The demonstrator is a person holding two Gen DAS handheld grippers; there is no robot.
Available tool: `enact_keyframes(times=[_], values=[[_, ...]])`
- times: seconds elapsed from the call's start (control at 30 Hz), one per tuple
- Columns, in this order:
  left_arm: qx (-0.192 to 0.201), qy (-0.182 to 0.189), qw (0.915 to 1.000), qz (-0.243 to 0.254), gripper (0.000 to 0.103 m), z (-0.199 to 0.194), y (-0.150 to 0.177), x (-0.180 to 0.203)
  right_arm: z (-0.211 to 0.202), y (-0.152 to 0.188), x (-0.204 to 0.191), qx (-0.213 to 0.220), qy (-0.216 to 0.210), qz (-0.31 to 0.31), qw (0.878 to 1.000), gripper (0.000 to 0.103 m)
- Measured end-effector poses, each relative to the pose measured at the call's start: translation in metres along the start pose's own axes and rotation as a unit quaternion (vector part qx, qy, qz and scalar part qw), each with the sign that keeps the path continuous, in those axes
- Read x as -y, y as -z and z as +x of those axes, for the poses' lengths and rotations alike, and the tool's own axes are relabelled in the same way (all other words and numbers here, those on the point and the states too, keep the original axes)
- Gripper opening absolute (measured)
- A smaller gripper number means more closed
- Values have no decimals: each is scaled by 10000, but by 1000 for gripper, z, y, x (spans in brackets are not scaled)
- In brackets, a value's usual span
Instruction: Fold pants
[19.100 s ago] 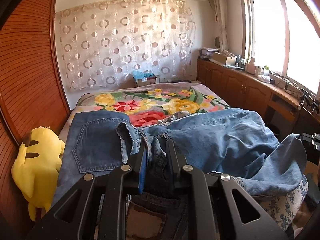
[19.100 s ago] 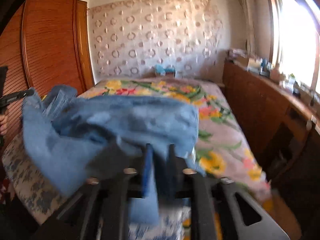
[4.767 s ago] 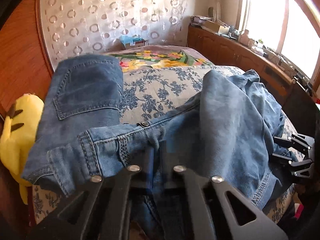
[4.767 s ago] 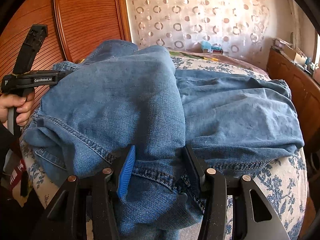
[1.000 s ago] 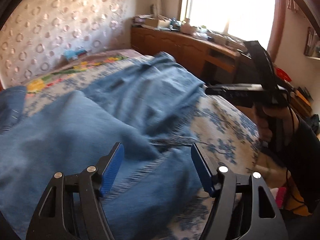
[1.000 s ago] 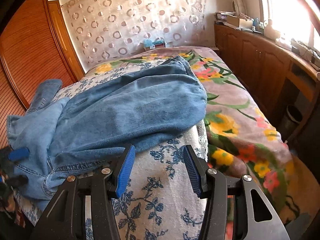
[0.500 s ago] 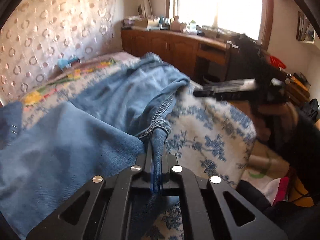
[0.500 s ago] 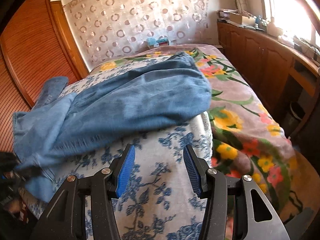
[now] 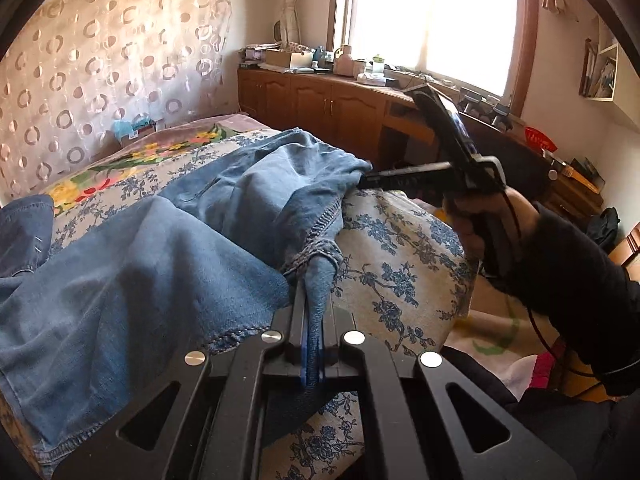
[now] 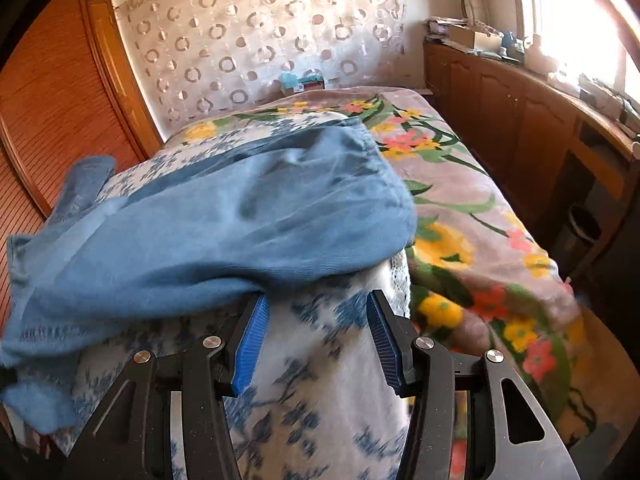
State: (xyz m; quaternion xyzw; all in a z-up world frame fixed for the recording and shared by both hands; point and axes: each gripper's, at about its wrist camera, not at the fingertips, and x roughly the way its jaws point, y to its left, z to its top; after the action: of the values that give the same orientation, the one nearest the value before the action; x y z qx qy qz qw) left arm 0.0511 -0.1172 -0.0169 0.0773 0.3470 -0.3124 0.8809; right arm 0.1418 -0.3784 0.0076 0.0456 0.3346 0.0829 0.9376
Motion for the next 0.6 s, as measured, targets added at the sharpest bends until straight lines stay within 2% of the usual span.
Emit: enact_keyframes(times=[0.17,0.33,0.37,0.43,0.47,0.5,0.57,0.6], values=[[-203,-107,9997,-127,5,13,0,-7,1,-13,19,128,388,142,9991,52],[-158,-164,9994,-258,35,6,0,-12,-5,-15,34,204,516,322,9979,52],[-103,-178,9994,-279,45,3,-1,-13,-6,-17,35,236,555,367,9975,52],[-45,-268,9992,-284,46,-1,-1,-17,-8,-17,39,313,566,523,9965,52],[-41,-337,9990,-295,53,-2,-1,-19,-9,-17,41,323,550,608,9961,52],[-26,-408,9986,-327,66,-3,-1,-23,-7,-17,41,309,509,656,9961,52],[57,-491,9978,-443,80,-4,-2,-31,-2,-18,38,228,330,668,9970,52],[81,-502,9972,-553,80,-6,-1,-38,3,-20,37,179,259,674,9972,52]])
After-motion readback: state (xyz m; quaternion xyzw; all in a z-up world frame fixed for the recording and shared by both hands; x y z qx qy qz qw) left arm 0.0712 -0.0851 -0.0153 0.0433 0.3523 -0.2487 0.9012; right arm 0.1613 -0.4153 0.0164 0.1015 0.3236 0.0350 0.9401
